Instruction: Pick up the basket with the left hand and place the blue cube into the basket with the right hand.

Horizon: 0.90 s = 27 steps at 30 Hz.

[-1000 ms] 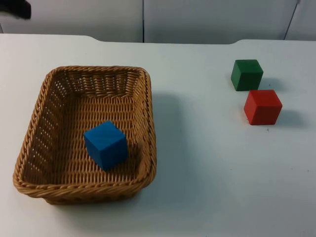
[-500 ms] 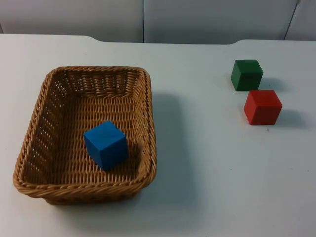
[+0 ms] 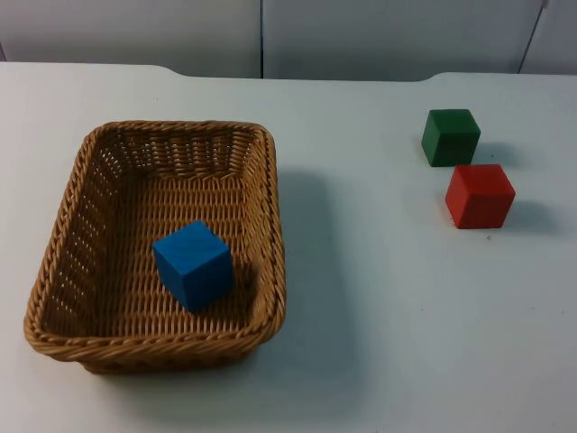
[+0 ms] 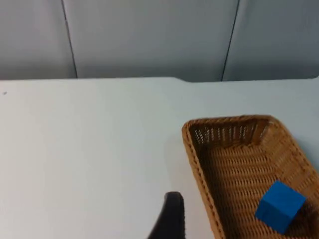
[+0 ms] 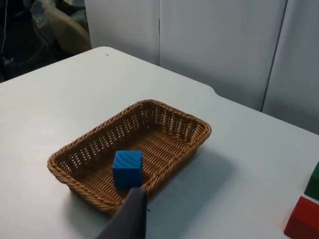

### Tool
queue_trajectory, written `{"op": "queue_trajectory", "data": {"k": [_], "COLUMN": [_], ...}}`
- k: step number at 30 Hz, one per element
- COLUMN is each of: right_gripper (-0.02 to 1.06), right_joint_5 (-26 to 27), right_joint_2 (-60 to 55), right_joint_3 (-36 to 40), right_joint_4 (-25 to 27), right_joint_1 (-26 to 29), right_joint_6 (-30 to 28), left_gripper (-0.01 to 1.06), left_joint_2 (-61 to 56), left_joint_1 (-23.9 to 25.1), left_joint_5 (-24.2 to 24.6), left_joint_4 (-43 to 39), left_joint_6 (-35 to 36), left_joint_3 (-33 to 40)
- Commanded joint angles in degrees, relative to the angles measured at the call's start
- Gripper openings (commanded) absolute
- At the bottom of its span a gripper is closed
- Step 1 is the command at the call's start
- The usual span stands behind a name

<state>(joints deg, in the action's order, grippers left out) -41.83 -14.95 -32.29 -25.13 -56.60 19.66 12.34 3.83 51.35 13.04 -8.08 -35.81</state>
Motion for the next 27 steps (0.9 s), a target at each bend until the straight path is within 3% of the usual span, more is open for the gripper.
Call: {"op": "queue_trajectory", "data": {"k": [1, 9, 12, 20, 27], "right_gripper": [1.04, 1.04, 1.04, 1.04, 1.04], "right_joint_5": [0.74, -0.48, -3.15, -9.04, -14.25], "right_joint_2": [0.25, 0.25, 0.25, 0.37, 2.43], "right_joint_3": [0.25, 0.25, 0.25, 0.25, 0.25], "right_joint_4": [0.2, 3.17, 5.94, 19.71, 23.19], "right_joint_1": [-0.07, -0.07, -0.07, -0.07, -0.07], "right_joint_6": [-0.51, -3.85, -7.22, -18.28, -20.54], "left_gripper": [0.74, 0.74, 0.74, 0.74, 0.74], "left_joint_2": [-4.82, -12.34, -12.34, -12.34, -12.34], "left_joint_1": [-0.14, -0.01, -0.01, -0.01, -0.01], "left_joint_5": [3.82, 9.75, 9.99, 10.29, 10.29], "left_joint_4": [-2.26, -8.89, -9.13, -8.82, -8.77], "left_joint_6": [2.69, 5.67, 6.57, 6.82, 6.69], "left_joint_3": [1.74, 3.27, 4.62, 6.39, 6.39]}}
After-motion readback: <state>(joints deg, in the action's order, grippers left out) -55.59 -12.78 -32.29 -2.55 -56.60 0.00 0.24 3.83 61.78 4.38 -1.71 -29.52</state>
